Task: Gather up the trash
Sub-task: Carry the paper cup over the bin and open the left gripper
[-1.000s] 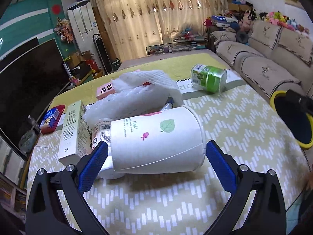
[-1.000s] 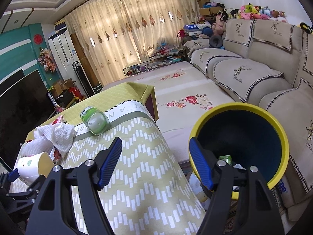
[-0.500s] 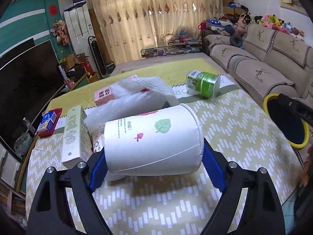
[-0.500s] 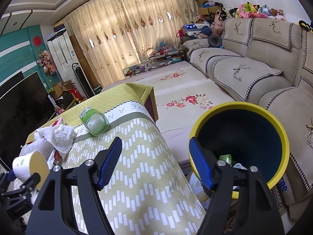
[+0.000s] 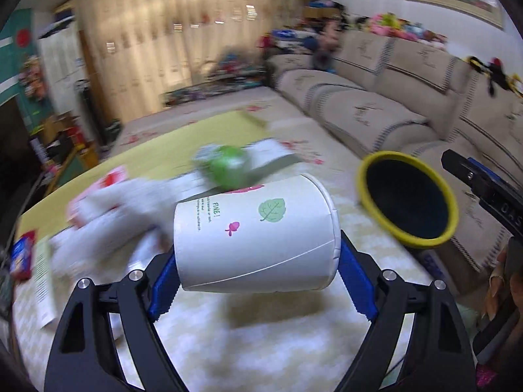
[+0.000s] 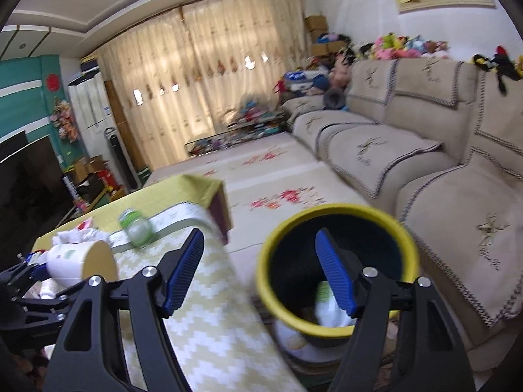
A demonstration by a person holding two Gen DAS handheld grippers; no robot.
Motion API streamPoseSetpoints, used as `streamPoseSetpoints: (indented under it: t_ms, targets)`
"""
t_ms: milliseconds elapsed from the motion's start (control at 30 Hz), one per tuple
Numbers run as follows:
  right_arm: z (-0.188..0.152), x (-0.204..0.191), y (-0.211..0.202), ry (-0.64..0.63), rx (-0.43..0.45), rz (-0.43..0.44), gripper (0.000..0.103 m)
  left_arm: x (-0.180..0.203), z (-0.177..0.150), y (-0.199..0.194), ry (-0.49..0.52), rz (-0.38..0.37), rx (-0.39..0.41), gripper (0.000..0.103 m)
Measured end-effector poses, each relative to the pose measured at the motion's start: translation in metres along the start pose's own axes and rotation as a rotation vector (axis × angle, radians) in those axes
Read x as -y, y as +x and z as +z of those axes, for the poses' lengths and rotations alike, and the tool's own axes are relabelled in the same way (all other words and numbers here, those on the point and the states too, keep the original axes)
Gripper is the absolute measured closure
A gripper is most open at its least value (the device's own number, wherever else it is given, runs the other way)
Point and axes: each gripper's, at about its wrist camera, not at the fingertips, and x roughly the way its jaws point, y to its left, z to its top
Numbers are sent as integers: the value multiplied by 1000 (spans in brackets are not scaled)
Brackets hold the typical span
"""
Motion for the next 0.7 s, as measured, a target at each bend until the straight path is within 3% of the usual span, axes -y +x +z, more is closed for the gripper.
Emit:
streamPoseSetpoints:
  t_ms: [267, 600, 700]
  targets:
    - [13, 65, -27, 59, 39, -132, 34, 86, 50, 55, 130, -193, -60, 19]
    - [21, 115, -49, 110, 78, -217, 33, 171, 98, 135, 175, -291, -173, 18]
    - [24, 121, -50, 121, 83, -229, 32, 187, 105, 150, 186, -298, -186, 11]
